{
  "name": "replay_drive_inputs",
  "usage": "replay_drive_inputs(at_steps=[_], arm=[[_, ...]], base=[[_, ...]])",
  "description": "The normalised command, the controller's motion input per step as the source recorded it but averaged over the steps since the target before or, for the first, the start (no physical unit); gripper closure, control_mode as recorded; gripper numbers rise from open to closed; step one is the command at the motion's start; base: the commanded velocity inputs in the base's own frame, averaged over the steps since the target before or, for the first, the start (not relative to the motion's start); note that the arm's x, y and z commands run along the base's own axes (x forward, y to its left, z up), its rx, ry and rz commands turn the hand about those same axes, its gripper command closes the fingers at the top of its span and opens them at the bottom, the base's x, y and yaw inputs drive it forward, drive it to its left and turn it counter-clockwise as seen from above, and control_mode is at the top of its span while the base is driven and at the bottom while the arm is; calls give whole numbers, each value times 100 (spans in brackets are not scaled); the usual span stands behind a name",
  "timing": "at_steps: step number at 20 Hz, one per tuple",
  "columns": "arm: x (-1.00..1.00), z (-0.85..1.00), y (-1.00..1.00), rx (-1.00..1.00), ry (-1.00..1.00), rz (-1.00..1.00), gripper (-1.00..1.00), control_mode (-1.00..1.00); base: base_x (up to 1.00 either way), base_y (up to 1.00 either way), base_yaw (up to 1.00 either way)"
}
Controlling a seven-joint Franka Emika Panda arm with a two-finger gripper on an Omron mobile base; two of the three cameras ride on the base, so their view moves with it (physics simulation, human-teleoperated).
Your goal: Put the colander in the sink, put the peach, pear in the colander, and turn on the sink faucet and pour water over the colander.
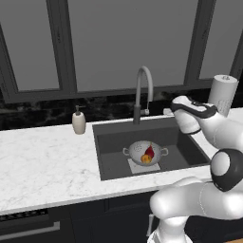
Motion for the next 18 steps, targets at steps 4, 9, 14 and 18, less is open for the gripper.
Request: replay_drive_inputs(at_steps=[4, 9, 14, 18], arm=[[17, -19, -11, 0, -2, 5, -100, -100], [32, -7, 0, 0, -1, 0, -100, -100], [27, -1, 2, 0, 0, 0, -100, -100], [20, 0, 0, 0, 0, 0, -100, -100]], base=[[0, 0, 0], [0, 0, 0], [0, 0, 0], [0, 0, 0]])
